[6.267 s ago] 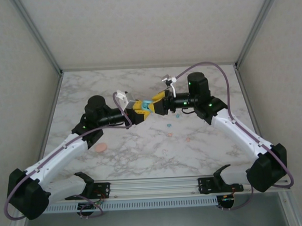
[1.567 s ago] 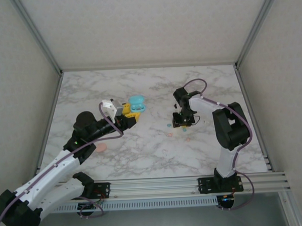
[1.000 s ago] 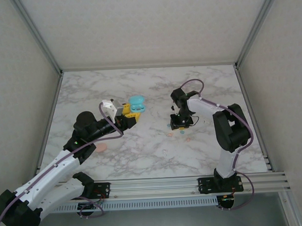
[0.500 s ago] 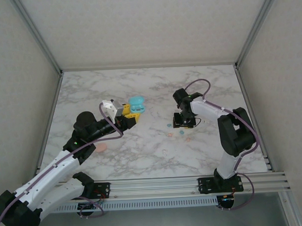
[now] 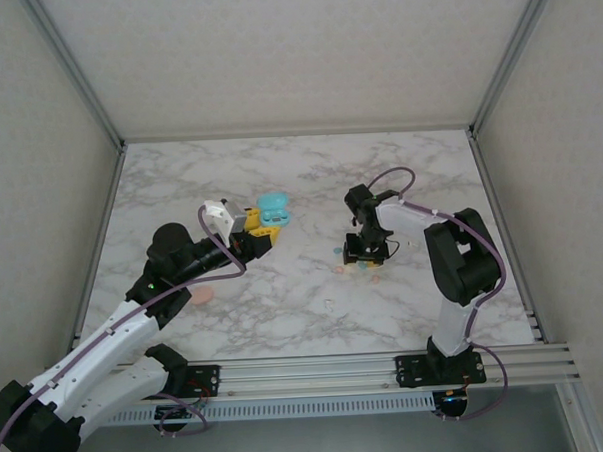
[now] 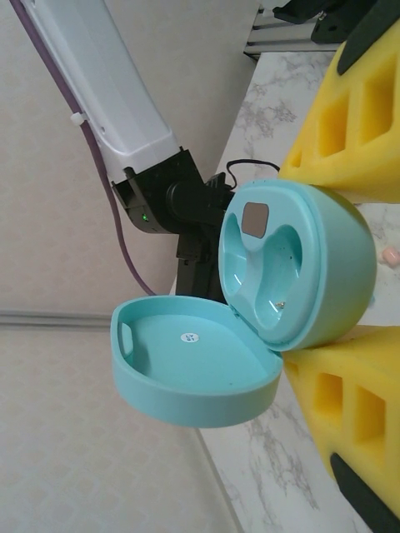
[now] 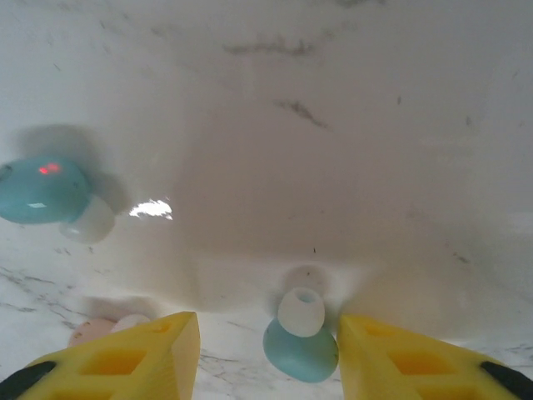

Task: Insert wireless bluetooth earbuds into charging case

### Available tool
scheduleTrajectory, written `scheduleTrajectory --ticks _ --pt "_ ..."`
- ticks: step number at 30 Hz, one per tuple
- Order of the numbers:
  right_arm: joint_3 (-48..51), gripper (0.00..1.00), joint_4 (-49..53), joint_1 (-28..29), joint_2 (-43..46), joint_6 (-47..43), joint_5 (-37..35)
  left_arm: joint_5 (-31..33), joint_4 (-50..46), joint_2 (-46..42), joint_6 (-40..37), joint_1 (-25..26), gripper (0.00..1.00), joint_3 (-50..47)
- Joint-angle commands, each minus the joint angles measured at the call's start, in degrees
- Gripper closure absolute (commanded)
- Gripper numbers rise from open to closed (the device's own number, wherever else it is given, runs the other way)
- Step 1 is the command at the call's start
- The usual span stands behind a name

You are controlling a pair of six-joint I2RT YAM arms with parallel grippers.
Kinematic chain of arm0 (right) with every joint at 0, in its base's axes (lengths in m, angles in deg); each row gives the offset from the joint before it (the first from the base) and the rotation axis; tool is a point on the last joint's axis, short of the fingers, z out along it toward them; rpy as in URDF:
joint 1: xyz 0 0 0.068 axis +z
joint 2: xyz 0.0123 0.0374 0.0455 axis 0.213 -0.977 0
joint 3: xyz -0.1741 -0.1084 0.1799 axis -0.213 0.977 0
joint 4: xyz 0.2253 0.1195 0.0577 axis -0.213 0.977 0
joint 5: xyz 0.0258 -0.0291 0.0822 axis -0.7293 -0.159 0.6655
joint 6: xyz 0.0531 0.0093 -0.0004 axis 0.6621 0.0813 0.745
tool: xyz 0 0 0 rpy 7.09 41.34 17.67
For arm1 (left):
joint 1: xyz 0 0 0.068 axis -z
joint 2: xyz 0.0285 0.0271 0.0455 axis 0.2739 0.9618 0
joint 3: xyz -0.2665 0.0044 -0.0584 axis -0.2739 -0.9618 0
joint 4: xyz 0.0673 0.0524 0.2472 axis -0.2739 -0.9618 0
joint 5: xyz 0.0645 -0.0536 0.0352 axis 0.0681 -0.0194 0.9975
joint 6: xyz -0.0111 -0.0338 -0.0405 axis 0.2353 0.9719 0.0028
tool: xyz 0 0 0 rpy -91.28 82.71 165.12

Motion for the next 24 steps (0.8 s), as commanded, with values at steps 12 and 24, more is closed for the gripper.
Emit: scheduleTrajectory --ticks 12,24 --pt "0.23 0.54 -0.8 2.09 2.5 5.12 8.12 0.6 0.65 -0.8 -0.59 0.48 0.71 1.54" --pt "-4.55 0.55 1.78 1.26 6.69 -0.46 -1.8 1.12 0.21 -1.16 -0.43 0.48 0.71 1.63"
